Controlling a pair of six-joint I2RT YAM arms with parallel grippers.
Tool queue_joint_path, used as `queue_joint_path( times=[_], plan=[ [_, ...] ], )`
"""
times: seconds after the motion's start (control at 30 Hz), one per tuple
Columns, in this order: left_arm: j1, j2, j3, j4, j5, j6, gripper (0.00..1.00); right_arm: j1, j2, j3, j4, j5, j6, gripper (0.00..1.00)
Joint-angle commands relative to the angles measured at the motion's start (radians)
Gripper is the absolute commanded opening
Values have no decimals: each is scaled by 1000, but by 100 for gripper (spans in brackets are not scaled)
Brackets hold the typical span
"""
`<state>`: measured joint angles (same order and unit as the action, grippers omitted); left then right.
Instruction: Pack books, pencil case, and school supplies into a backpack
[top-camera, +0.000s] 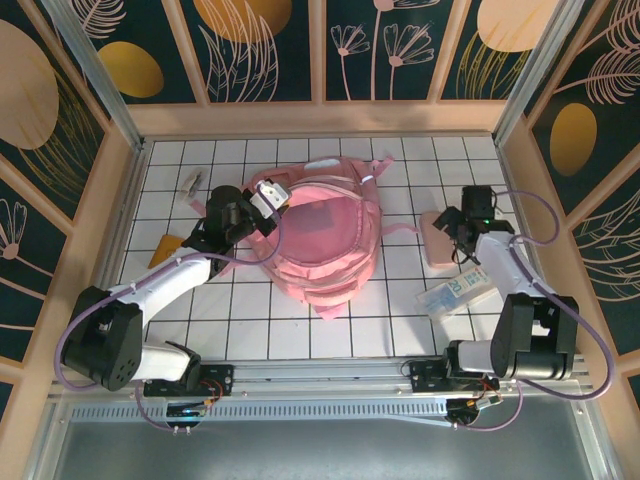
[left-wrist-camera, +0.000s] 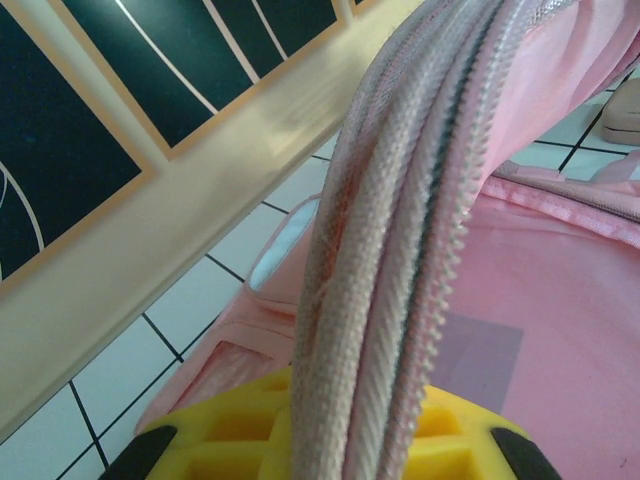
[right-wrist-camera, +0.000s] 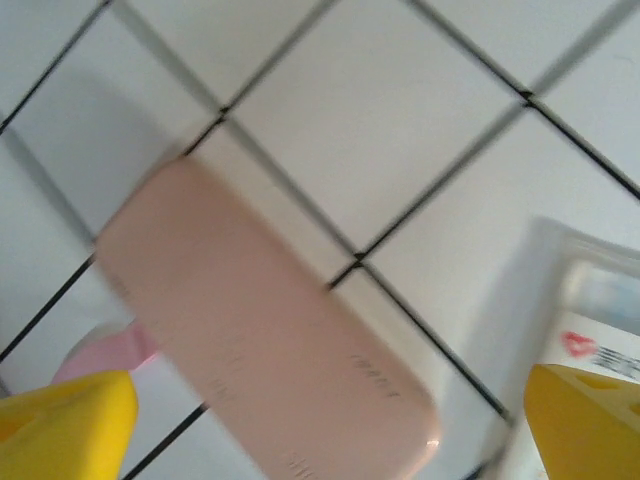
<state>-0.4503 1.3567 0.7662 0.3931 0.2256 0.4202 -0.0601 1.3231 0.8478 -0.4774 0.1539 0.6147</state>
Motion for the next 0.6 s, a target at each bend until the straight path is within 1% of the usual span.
queue_joint_path(
  times=[0.0, 0.07, 0.1, 0.13, 0.23, 0.3, 0.47, 0.57],
  plan=[
    [4, -64, -2, 147, 21, -42, 0, -124, -4, -49, -144, -6, 222, 99],
    [5, -72, -12, 155, 28, -52, 0, -199, -38, -120, -110, -99, 268, 99],
    [4, -76, -17, 156, 32, -54, 0, -217, -46, -140, -100, -112, 277, 99],
    [4, -78, -19, 159, 34, -55, 0, -230, -47, -150, -102, -110, 276, 99],
    [5, -81, -20, 151, 43, -55, 0, -238, -27, -127, -139, -40, 242, 99],
    [4, -88, -19, 144, 50, -52, 0, -247, -13, -117, -146, -20, 211, 99],
    [4, -94, -18, 136, 62, -48, 0, -267, 21, -132, -113, -33, 144, 99],
    [4, -96, -22, 136, 72, -53, 0, -268, 73, -131, -113, -30, 126, 99]
  ],
)
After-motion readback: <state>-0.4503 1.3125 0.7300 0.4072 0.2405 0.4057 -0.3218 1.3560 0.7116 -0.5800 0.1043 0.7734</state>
